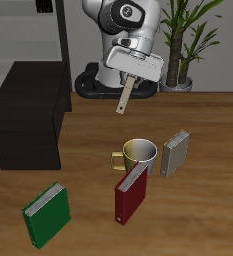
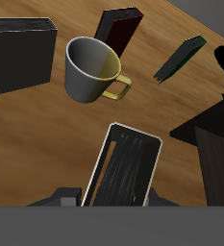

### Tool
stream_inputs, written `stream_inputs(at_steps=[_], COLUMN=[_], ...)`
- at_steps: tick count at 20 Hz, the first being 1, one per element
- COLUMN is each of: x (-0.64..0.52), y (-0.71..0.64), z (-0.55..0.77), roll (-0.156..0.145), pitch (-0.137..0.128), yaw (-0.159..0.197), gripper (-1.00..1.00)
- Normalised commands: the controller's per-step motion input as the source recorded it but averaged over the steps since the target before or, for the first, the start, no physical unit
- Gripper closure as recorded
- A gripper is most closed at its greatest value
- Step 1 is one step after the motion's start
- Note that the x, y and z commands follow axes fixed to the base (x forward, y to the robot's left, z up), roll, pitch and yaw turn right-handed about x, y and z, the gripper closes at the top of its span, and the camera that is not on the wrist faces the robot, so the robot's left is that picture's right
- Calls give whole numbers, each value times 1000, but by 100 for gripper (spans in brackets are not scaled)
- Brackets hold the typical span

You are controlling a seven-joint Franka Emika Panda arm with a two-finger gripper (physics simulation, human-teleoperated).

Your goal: Place the right yellow book in the top region of the shelf

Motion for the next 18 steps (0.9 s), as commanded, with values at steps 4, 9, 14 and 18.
stream_inputs(at_steps=[4, 9, 14, 18], x=[81, 73, 235, 136], y=[-79, -306, -468, -252], z=[22, 91, -73, 2], roll=[-126, -126, -161, -106], pitch=[-39, -34, 17, 21], yaw=[53, 34, 56, 28], gripper=[100, 100, 100, 100])
